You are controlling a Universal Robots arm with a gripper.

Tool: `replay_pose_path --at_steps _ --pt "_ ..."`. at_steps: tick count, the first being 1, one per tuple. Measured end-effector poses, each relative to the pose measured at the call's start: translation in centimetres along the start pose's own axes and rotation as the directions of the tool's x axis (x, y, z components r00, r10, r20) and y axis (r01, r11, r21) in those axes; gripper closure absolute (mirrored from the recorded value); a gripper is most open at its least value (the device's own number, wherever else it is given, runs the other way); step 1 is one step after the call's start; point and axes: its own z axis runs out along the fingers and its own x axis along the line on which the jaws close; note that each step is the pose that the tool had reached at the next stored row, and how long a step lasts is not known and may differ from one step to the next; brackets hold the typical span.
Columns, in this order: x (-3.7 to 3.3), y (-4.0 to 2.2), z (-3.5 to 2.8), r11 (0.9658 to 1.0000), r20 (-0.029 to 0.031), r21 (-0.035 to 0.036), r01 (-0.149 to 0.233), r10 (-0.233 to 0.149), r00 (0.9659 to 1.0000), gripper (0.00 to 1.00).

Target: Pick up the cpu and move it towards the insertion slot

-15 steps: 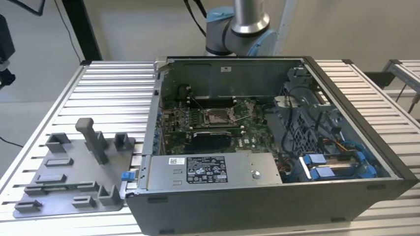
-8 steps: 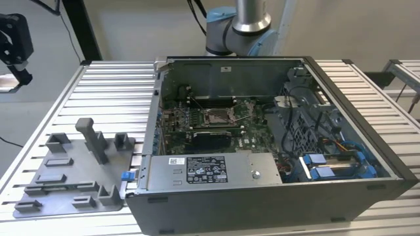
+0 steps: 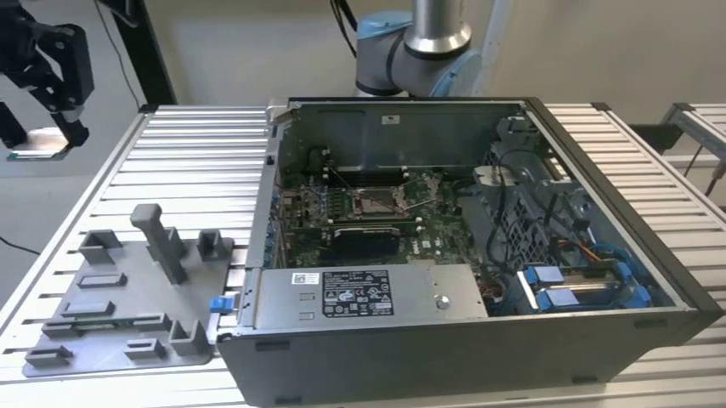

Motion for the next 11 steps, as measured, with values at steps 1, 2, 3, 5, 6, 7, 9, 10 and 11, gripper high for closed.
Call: replay_pose_path --at_steps 1,2,3,5,6,7,9,10,11 --pt "-0.35 -0.02 0.0 1.0 0.0 0.0 0.0 0.0 1.0 1.0" --pt "-0.73 -0.04 0.0 1.0 0.0 -0.0001 0.0 0.0 1.0 1.0" --pt "-1.07 -0.06 0.0 1.0 0.0 -0.0002 0.0 0.0 1.0 1.0" --pt "-1.8 -0.1 -0.01 1.0 -0.0003 0.0 0.0 0.0 1.0 1.0" --pt "-2.17 -0.12 -0.01 1.0 -0.0002 -0.0001 0.0 0.0 1.0 1.0" --pt "-2.53 -0.13 -0.01 1.0 -0.0003 -0.0001 0.001 -0.001 1.0 1.0" --pt "-3.2 -0.17 -0.01 1.0 -0.0003 -0.0001 0.001 -0.001 1.0 1.0" --pt "-3.56 -0.19 -0.02 1.0 -0.0004 -0.0001 0.001 -0.001 1.0 1.0" --pt "-3.91 -0.21 -0.02 1.0 -0.0005 0.0 0.001 -0.001 1.0 1.0"
